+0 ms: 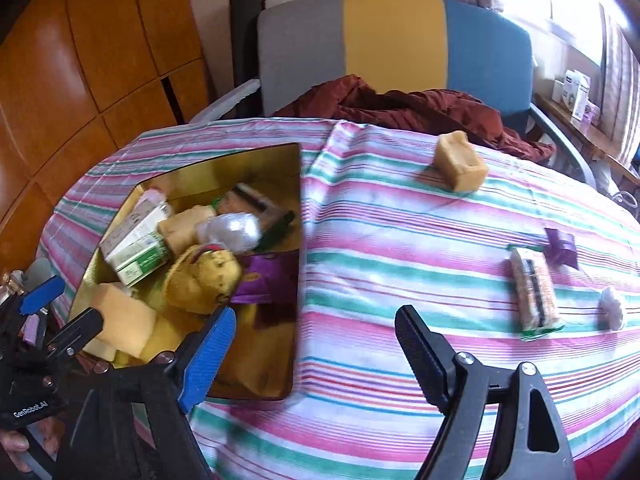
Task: Organize objects
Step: 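Withdraw both open grippers from the tray, then move both tools toward the yellow sponge and the wrapped white ball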
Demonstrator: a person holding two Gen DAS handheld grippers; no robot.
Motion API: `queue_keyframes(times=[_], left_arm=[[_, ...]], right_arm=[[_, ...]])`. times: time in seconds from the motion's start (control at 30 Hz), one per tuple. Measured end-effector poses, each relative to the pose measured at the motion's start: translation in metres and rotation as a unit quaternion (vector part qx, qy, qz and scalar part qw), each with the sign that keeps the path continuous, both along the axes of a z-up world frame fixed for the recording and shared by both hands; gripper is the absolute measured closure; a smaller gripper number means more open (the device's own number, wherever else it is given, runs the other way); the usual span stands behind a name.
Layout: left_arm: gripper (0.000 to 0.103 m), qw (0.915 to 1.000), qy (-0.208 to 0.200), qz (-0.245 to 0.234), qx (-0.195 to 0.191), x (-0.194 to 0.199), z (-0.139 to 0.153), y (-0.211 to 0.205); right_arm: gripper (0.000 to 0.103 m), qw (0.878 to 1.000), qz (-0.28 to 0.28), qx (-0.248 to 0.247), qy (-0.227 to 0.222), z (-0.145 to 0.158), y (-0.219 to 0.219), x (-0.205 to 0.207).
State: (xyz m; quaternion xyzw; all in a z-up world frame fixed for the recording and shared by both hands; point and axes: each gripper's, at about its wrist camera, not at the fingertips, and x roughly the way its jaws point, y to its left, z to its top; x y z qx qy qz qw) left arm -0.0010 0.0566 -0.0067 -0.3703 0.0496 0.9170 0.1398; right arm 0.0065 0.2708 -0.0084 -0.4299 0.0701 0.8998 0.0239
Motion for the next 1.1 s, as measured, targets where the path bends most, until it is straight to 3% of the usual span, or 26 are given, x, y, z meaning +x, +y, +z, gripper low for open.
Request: queue_keyframes(times=[0.33, 0.6, 0.7, 0.8, 1.1], left_arm=[[0.01, 0.9999, -0.004, -0.015, 0.003, -0.002, 0.001, 0.006], [0.01, 0.9994, -0.004, -0.034, 0.0, -0.007, 0.006, 0.019], [0.01, 0.999, -0.006, -0.045, 0.0, -0.01, 0.009, 0.026], [0.01, 0.9986, -0.007, -0.052, -0.002, -0.016, 0.012, 0.036], [0.01, 0.9945, -0.016, -0.102, 0.014, -0.025, 0.022, 0.089]], right_arm=[[0.019, 0.995, -0.083, 0.047, -0.001, 0.025, 0.086, -0.003], [0.019, 0.974, -0.214, 0.079, 0.004, 0.028, 0.196, 0.003], [0.019, 0.959, -0.279, 0.054, -0.001, 0.009, 0.234, 0.022], [0.019, 0.939, -0.342, -0.032, -0.025, -0.009, 0.27, 0.038], [0.019, 0.907, -0.405, -0.119, -0.002, -0.015, 0.3, 0.068]])
